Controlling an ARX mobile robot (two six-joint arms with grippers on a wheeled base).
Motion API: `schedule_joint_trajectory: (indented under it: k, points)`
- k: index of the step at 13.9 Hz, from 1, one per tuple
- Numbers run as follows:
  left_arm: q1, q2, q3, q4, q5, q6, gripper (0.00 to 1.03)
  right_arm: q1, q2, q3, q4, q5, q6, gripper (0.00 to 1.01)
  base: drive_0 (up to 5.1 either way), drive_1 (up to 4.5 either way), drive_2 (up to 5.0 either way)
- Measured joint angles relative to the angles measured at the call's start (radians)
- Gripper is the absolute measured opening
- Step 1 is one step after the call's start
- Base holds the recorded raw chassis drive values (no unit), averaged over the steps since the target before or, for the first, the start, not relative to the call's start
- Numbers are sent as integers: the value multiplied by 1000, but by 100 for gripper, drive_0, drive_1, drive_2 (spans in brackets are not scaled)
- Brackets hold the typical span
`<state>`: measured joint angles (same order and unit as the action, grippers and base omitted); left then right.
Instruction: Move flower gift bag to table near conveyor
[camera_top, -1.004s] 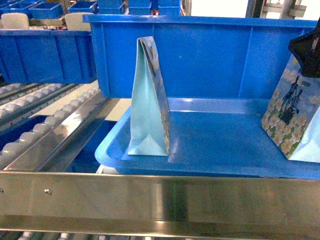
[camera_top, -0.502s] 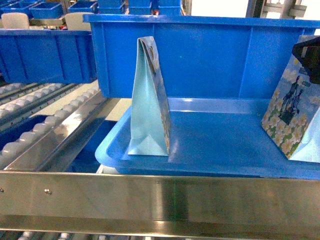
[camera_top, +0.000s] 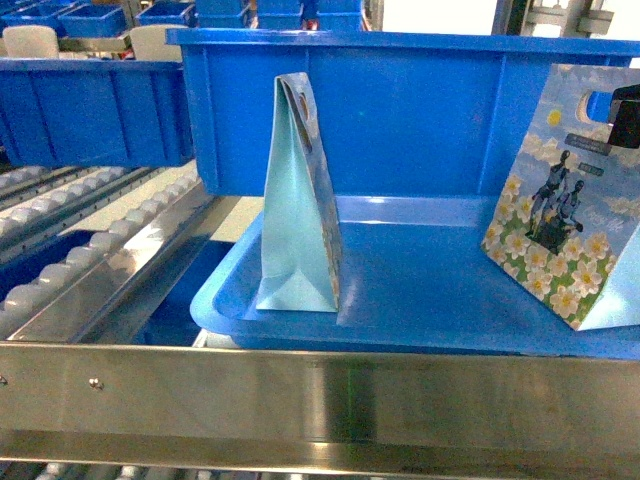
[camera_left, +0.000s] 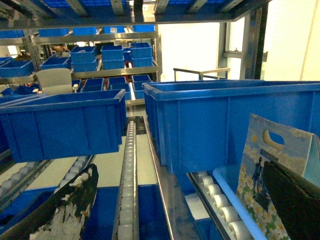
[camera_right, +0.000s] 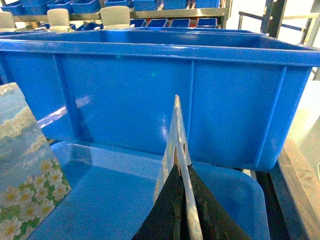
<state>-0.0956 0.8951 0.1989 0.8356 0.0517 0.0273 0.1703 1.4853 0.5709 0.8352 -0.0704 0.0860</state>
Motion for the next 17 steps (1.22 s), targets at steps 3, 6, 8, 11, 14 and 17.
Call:
schedule_joint_trajectory:
  k: [3,6,8,11,14,17]
  points:
    - [0,0,0,0,0,0,98,-3,-80,-29,-5,20,-1,2,0,0,0]
    - [0,0,0,0,0,0,98,-84,-283,-58,-60,38,0,2,0,0,0]
    - [0,0,0,0,0,0,98,-156,-412,-100,-106,47,4,2,0,0,0]
    - [0,0,0,0,0,0,98,-245,-607,-180,-147,14,13,2,0,0,0]
    - [0,0,0,0,0,0,98,-349,-781,-270,-249,-53,51,2,0,0,0]
    - [0,0,0,0,0,0,98,-462,-991,-356,-371,-137,82,2,0,0,0]
